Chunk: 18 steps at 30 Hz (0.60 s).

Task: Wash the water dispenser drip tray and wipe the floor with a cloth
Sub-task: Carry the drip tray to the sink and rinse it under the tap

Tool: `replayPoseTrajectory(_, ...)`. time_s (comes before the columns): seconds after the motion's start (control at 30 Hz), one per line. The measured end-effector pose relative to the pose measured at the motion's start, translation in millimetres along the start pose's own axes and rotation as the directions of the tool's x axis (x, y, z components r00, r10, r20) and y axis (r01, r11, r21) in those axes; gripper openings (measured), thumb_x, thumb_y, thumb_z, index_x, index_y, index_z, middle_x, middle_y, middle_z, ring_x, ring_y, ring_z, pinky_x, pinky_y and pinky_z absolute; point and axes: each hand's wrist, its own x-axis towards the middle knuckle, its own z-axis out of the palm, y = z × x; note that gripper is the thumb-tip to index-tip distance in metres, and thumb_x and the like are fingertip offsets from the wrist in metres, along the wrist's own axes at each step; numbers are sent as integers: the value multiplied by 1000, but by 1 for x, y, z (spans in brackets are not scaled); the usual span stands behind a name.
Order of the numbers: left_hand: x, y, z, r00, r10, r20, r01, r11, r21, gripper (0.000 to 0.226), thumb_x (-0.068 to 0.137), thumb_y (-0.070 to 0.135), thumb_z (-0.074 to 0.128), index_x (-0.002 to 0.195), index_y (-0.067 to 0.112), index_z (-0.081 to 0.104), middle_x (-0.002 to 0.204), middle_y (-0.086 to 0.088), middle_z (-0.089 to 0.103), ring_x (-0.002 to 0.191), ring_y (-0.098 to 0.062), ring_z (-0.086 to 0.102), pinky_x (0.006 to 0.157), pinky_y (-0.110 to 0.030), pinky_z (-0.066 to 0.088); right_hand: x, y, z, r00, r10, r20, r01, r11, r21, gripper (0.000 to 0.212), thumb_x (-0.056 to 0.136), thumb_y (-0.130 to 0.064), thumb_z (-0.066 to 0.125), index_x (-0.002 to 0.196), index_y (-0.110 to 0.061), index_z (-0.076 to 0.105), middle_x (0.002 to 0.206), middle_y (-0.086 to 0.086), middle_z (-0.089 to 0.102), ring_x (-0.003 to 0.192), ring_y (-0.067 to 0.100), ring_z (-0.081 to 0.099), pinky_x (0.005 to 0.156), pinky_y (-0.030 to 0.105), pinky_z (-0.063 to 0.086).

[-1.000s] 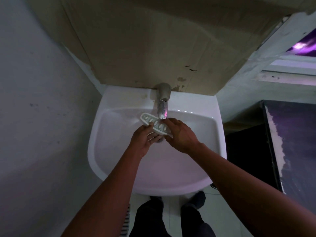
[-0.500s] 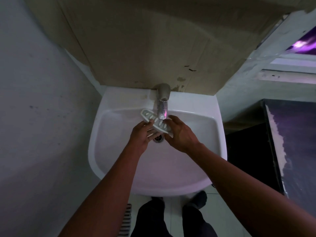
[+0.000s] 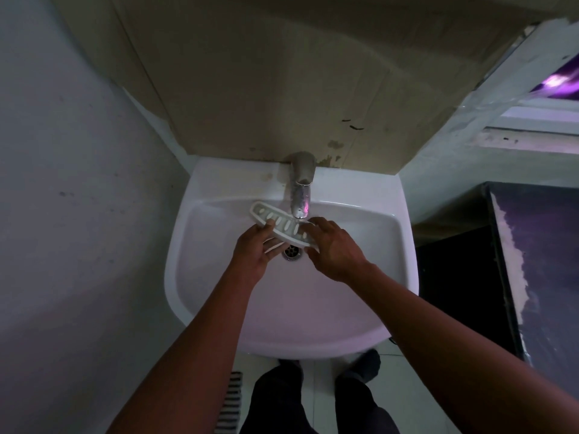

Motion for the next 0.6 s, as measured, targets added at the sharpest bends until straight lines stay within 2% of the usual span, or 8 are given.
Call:
replayPoseTrajectory(0.13,1,3,-1,1000,12,5,-12,1000,10,31,93,20,63,120,5,62,110,-17,71,99,-28,70,82,-41,58,0,0,1,999,33,0,-33,999,41,55,90,-29,61,142,-21,45,144,7,48,121,29,52,98,39,46)
replayPoseTrajectory(0.23,1,6,-5,1000,16,-14,-16,1000,4,24,93,21,64,112,7,64,101,-14,73,92,-25,71,77,-40,59,-1,-1,0,999,49,-1,-49,995,89,58,90,-29,63,144,-24,43,149,9,45,128,29,47,105,43,44)
replayPoseTrajectory(0.33,1,8,-10,999,17,-37,-18,1000,-23,15,92,20,64,103,10,67,88,-8,74,81,-20,72,76,-39,59,-3,-3,1,999,12,-48,-5,992,130,49,89,-27,66,136,-22,52,142,9,52,121,30,53,99,43,48)
replayPoseTrajectory(0.43,0,9,-13,999,21,-39,-22,999,-42,14,93,19,63,103,11,67,88,-8,75,82,-21,73,78,-40,59,-2,-3,0,999,-11,-52,16,995,96,36,90,-27,64,125,-21,60,141,10,52,120,29,53,98,41,49)
replayPoseTrajectory(0.6,-3,9,-15,999,26,-19,-26,998,-51,15,94,19,62,105,11,67,93,-10,75,87,-23,71,84,-43,57,-1,-4,1,999,-15,-51,18,997,74,42,90,-29,63,130,-18,57,132,9,55,112,27,54,93,40,50)
